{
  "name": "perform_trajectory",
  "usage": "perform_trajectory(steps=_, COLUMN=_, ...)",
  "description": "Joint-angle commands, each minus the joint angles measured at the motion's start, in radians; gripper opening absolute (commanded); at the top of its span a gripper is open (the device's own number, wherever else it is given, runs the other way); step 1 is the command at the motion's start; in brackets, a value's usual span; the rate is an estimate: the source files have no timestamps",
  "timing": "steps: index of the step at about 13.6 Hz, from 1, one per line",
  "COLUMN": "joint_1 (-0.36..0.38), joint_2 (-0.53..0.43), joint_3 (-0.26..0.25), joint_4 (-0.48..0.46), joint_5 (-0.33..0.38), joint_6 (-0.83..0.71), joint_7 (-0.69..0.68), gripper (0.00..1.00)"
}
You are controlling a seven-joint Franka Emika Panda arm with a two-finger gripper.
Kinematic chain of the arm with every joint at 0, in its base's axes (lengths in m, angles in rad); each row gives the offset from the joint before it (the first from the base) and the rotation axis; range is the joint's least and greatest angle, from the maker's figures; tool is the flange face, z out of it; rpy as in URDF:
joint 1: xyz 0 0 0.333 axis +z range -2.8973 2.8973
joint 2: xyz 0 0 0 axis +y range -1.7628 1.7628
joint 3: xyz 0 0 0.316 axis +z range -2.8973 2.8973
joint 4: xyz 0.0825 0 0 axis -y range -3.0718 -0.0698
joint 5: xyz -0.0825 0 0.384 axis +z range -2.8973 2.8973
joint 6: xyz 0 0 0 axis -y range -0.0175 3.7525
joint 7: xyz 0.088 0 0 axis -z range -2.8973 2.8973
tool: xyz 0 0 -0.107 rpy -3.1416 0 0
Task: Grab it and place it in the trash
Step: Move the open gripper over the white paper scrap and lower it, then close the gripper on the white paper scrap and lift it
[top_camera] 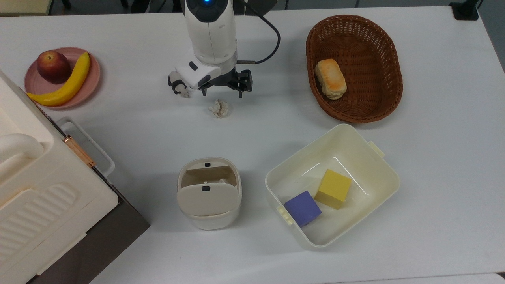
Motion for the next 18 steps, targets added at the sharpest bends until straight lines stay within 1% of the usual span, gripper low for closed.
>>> perform_trajectory(steps=1, joint_1=0.002, joint_2=0.028, joint_3=0.004, joint_4=0.001, joint_5=-0.033, joint_6=0.029, joint_7=0.024, gripper=1.0)
perform_trajectory(steps=5, joint_1=0.003, joint_2=0.052, joint_3=0.004, joint_4=0.004, joint_5=-0.049, joint_6=0.046, joint_7=0.024, gripper=1.0)
perform_trajectory(steps=8, joint_1=0.005, joint_2=0.083, joint_3=0.004, joint_4=0.036, joint_5=-0.059, joint_6=0.045, joint_7=0.024, gripper=1.0)
perform_trajectory(steps=10, joint_1=0.005, joint_2=0.086, joint_3=0.004, joint_4=0.037, joint_5=-0.074, joint_6=0.045, joint_7=0.024, gripper=1.0)
perform_trajectory(steps=11, joint_1=0.006, joint_2=0.089, joint_3=0.002, joint_4=0.037, joint_5=-0.086, joint_6=0.046, joint_7=0.028, gripper=0.93)
perform_trajectory(steps=12, joint_1=0.006, joint_2=0.092, joint_3=0.004, joint_4=0.037, joint_5=-0.105, joint_6=0.046, joint_7=0.044, gripper=0.58)
perform_trajectory(steps=13, joint_1=0.006, joint_2=0.092, joint_3=0.004, joint_4=0.037, joint_5=-0.115, joint_6=0.052, joint_7=0.064, gripper=0.36)
perform_trajectory(steps=14, joint_1=0.005, joint_2=0.092, joint_3=0.004, joint_4=0.037, joint_5=-0.116, joint_6=0.069, joint_7=0.067, gripper=0.18)
perform_trajectory(steps=15, joint_1=0.005, joint_2=0.094, joint_3=0.004, joint_4=0.037, joint_5=-0.116, joint_6=0.083, joint_7=0.062, gripper=0.1)
perform_trajectory(steps=17, joint_1=0.005, joint_2=0.097, joint_3=0.004, joint_4=0.037, joint_5=-0.12, joint_6=0.084, joint_7=0.052, gripper=0.0)
perform_trajectory(steps=18, joint_1=0.005, joint_2=0.098, joint_3=0.004, joint_4=0.037, joint_5=-0.12, joint_6=0.084, joint_7=0.047, gripper=0.0)
